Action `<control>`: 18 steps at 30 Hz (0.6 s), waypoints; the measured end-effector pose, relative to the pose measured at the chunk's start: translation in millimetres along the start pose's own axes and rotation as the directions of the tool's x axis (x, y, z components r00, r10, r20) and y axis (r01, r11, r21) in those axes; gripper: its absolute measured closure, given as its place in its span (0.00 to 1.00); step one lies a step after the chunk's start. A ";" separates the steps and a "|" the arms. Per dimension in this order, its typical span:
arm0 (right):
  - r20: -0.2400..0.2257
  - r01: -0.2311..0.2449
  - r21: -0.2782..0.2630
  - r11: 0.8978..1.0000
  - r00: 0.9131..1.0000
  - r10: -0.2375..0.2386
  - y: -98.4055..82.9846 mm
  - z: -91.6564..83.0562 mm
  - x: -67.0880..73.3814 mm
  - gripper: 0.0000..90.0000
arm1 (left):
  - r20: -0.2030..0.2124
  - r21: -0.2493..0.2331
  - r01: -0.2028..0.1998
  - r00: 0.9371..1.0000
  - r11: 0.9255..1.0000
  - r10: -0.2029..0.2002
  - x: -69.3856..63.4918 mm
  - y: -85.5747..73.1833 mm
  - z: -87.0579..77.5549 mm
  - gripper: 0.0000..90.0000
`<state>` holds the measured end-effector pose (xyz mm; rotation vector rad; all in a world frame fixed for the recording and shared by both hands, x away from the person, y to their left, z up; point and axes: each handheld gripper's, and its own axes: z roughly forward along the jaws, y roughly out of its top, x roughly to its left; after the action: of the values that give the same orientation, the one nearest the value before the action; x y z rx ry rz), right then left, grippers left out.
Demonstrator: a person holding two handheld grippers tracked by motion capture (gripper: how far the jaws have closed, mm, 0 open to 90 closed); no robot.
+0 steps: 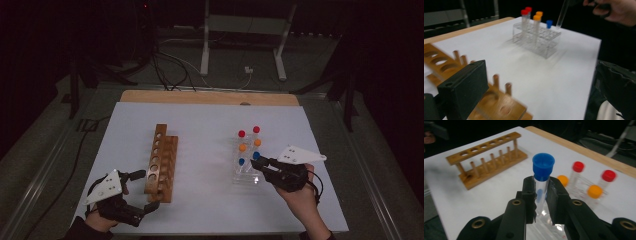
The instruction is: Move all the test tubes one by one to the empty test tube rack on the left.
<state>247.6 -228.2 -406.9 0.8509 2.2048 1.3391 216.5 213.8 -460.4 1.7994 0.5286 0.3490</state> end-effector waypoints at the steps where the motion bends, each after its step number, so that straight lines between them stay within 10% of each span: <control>1: -0.017 0.007 0.006 1.000 1.000 -0.007 0.4 3.5 4.1 0.86 | 0.011 -0.002 0.003 1.000 1.000 -0.003 0.4 3.8 1.6 0.01; 18: -0.152 0.077 0.061 0.995 0.986 -0.067 2.0 47.5 40.6 0.86 | 0.071 0.031 -0.037 0.997 0.999 0.034 -4.6 45.8 39.8 0.03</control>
<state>248.7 -169.3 -427.9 0.7071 2.3834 1.3419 240.1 168.2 -427.8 1.8468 0.4552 0.3015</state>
